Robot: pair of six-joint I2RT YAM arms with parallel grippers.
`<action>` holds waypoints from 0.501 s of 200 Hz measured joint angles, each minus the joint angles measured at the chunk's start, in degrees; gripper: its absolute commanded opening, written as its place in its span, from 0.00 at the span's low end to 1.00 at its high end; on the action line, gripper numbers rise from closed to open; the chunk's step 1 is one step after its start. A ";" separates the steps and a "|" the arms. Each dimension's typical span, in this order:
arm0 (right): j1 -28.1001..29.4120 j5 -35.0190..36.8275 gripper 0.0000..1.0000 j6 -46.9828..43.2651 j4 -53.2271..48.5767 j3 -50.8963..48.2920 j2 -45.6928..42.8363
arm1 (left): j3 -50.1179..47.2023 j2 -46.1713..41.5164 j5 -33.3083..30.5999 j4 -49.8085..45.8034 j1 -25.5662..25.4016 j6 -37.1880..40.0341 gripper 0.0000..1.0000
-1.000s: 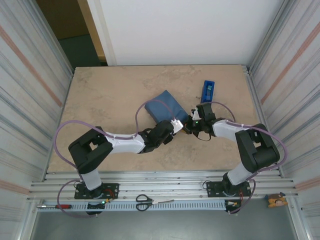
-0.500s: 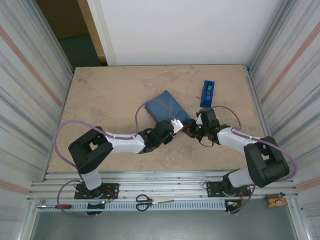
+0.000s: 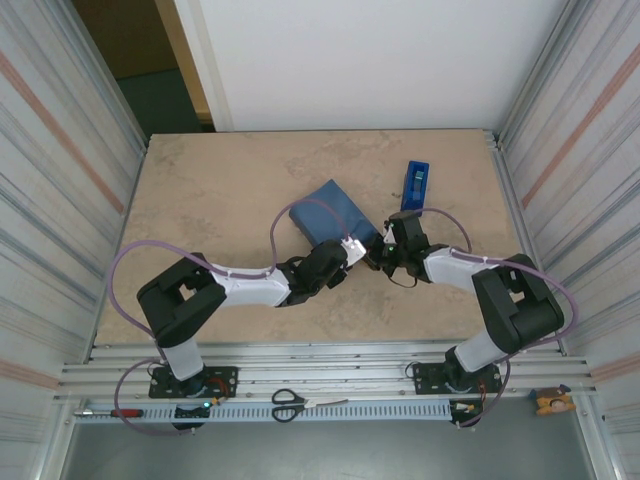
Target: Wrap the gift box in paper
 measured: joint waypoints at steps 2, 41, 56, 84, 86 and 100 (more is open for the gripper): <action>-0.02 0.15 0.03 -0.09 -0.20 -0.13 -0.31 | 0.02 -0.02 0.00 0.00 0.00 0.00 0.42; -2.97 2.56 0.13 -3.50 -7.04 -2.27 -8.90 | 0.02 -1.27 2.43 -1.53 0.66 -0.17 0.60; -6.14 2.80 0.20 -5.92 -10.10 -2.16 -11.39 | 0.07 -2.54 4.83 -3.82 1.16 -0.22 0.71; -11.72 1.92 0.43 -11.19 -16.00 1.01 -12.35 | 0.07 -5.70 9.25 -10.01 2.34 -0.55 0.96; -12.07 1.75 0.44 -11.93 -16.46 1.44 -12.26 | 0.07 -5.84 9.46 -10.32 2.45 -0.66 0.98; -13.60 0.11 0.52 -15.06 -18.99 5.14 -10.80 | 0.07 -7.87 11.63 -13.55 3.56 -0.92 0.99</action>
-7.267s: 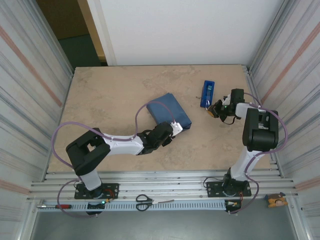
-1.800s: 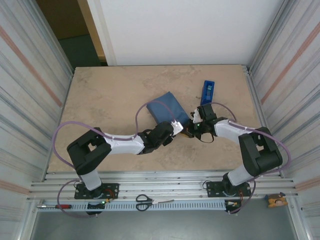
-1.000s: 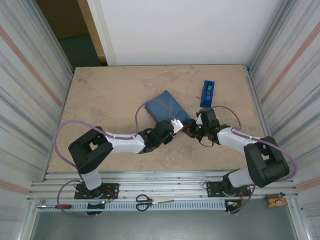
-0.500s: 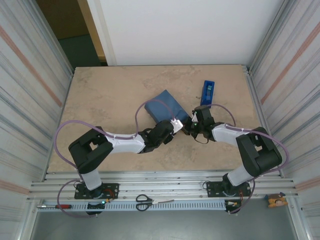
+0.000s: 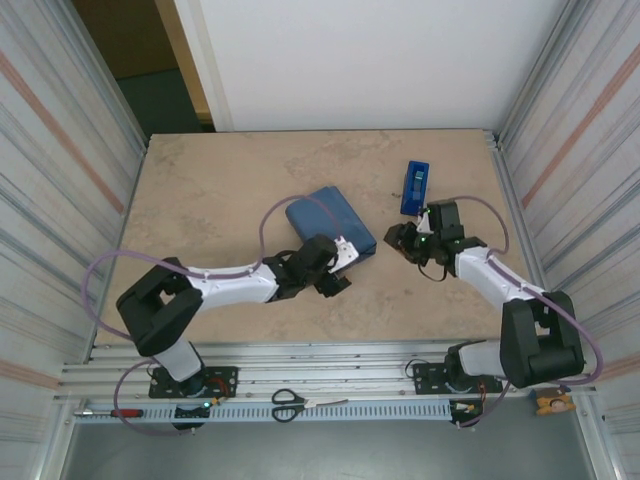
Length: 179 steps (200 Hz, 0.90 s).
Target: Wrap the gift box in paper
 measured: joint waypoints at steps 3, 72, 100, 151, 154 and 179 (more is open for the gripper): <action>-0.17 -0.44 0.54 -0.50 -0.55 1.07 0.72 | 0.00 -0.55 0.24 -0.42 0.28 -0.02 0.99; -0.46 -10.64 0.77 -12.22 -7.06 22.75 23.50 | -1.49 -20.94 7.67 -2.64 13.68 -12.39 0.99; 0.57 -14.16 0.77 -15.43 -11.04 29.92 31.54 | -5.70 -26.91 11.43 -3.21 24.06 -23.85 0.99; 5.90 -12.39 0.80 -16.96 -13.60 25.94 28.48 | -13.16 -27.61 25.55 -5.25 37.70 -37.99 0.98; 6.05 -12.04 0.80 -16.96 -13.77 25.31 27.89 | -13.20 -27.41 26.29 -5.42 37.73 -38.21 0.98; 4.15 -8.17 0.82 -17.00 -16.20 21.29 20.83 | -13.20 -25.44 32.30 -5.64 37.00 -39.19 0.97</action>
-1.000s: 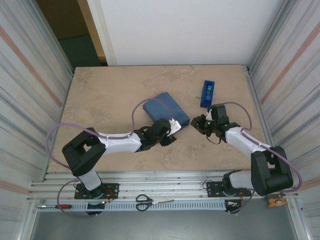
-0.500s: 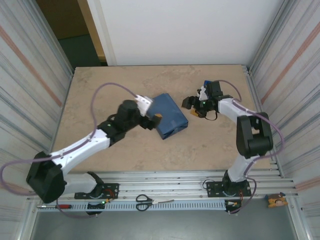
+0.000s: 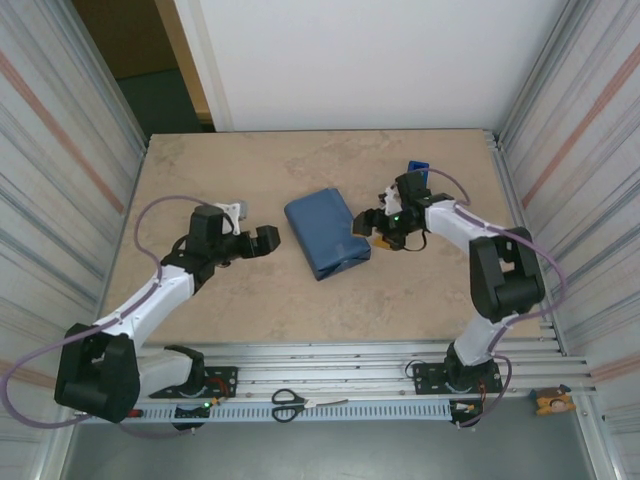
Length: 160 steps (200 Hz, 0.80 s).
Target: Wrap the gift box in paper
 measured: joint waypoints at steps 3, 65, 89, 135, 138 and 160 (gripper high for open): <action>-0.37 0.24 0.82 0.02 -0.26 -0.24 -0.85 | 0.00 0.22 0.46 0.00 -0.07 -0.02 0.97; 4.42 4.81 0.00 4.24 4.76 -13.94 -18.49 | 1.44 7.85 6.21 0.00 -0.20 -2.38 0.80; 11.74 7.23 0.00 11.08 11.17 -22.67 -18.43 | 3.76 12.15 8.31 0.11 -0.20 -3.26 0.84; 19.87 15.19 0.00 20.06 23.10 -25.70 -14.75 | 7.37 18.32 11.41 1.75 -0.20 -5.38 0.89; 20.04 15.58 0.00 20.41 23.80 -25.70 -14.49 | 7.58 18.53 11.52 1.77 -0.20 -5.51 0.89; 20.37 17.90 0.00 22.84 28.57 -25.73 -12.63 | 8.87 19.71 12.15 1.77 -0.20 -5.84 0.89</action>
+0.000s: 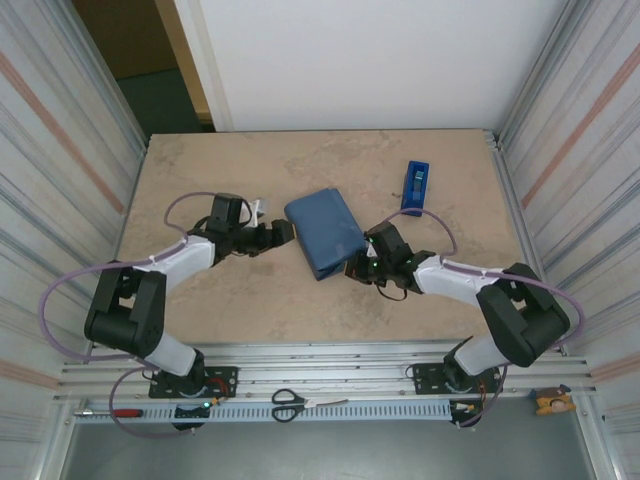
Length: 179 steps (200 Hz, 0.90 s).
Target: Wrap the gift box in paper
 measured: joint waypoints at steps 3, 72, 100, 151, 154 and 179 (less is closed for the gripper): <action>0.00 0.07 0.00 0.17 0.52 0.00 0.24 | 0.13 0.09 0.17 0.00 0.00 -0.04 0.89; 1.03 2.14 0.00 4.44 8.63 -0.11 3.34 | 0.37 0.50 1.44 -0.02 -0.04 -0.13 0.88; 1.16 2.38 0.00 6.32 11.34 -0.33 4.46 | 0.37 0.74 1.68 -0.04 -0.59 -0.13 0.87; 1.16 3.26 0.00 6.86 9.99 -1.05 2.23 | 0.37 0.83 1.66 -0.09 -1.07 -0.15 0.88; 1.16 3.26 0.01 6.78 9.60 -1.14 1.75 | 0.37 0.83 1.66 -0.09 -1.07 -0.15 0.89; 1.14 3.58 0.07 5.25 6.23 -1.88 -3.08 | 0.37 0.83 1.55 -0.11 -1.07 -0.55 0.89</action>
